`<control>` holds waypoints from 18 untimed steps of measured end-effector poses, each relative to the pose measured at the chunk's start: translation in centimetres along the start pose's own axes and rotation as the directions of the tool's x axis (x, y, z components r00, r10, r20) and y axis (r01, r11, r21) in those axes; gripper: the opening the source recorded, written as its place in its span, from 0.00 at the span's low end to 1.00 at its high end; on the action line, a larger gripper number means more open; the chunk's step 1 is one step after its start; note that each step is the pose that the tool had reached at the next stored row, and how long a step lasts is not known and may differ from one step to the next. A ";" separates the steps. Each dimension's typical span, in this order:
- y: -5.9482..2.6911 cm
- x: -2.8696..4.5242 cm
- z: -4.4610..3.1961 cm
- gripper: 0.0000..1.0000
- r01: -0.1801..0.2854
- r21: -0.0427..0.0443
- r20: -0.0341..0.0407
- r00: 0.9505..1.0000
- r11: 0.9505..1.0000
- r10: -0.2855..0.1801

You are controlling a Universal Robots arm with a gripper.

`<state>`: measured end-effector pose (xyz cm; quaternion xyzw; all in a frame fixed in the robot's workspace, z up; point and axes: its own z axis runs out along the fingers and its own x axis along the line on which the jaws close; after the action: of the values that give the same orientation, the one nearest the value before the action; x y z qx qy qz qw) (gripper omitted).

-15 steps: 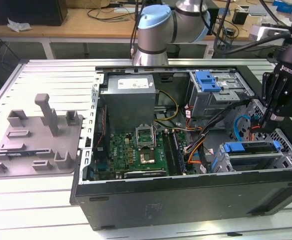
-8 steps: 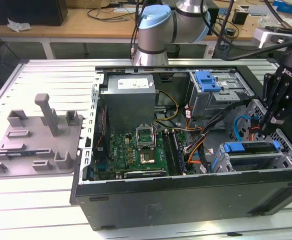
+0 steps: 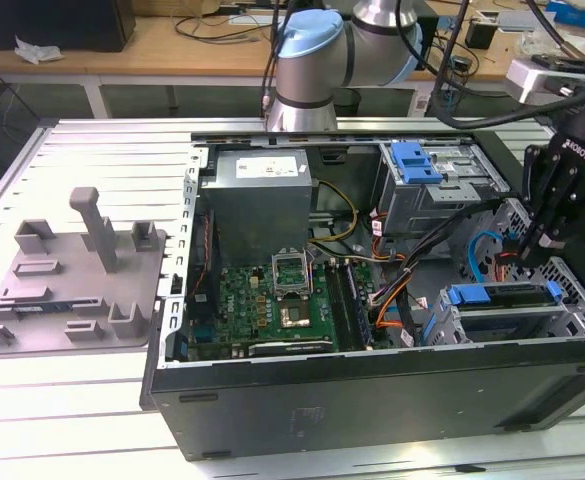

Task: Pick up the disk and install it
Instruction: 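Insert the first disk wire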

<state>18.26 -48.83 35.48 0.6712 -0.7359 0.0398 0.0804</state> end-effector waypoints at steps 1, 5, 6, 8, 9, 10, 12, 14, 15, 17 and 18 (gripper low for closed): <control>0.04 0.09 0.02 0.16 0.009 0.002 0.002 1.000 1.000 -0.009; 0.23 0.32 0.07 0.16 0.041 0.007 0.008 0.999 0.999 -0.041; 0.27 0.37 0.08 0.16 0.048 0.008 0.011 0.999 0.999 -0.048; 0.35 0.50 0.11 0.16 0.060 0.010 0.021 0.998 0.998 -0.060; 0.39 0.57 0.12 0.16 0.062 0.011 0.027 0.998 0.998 -0.062; 0.42 0.64 0.13 0.16 0.064 0.012 0.034 0.997 0.998 -0.064; 0.49 1.04 0.21 0.16 0.066 0.019 0.068 0.995 0.998 -0.067; 0.52 1.30 0.25 0.16 0.066 0.023 0.083 0.994 0.998 -0.068; 0.54 1.46 0.29 0.16 0.066 0.024 0.091 0.994 0.997 -0.068; 0.63 1.82 0.35 0.16 0.066 0.027 0.105 0.992 0.997 -0.069; 0.67 2.14 0.41 0.16 0.066 0.029 0.116 0.991 0.997 -0.069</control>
<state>17.38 -50.94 35.48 0.6980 -0.7155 0.0071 0.0300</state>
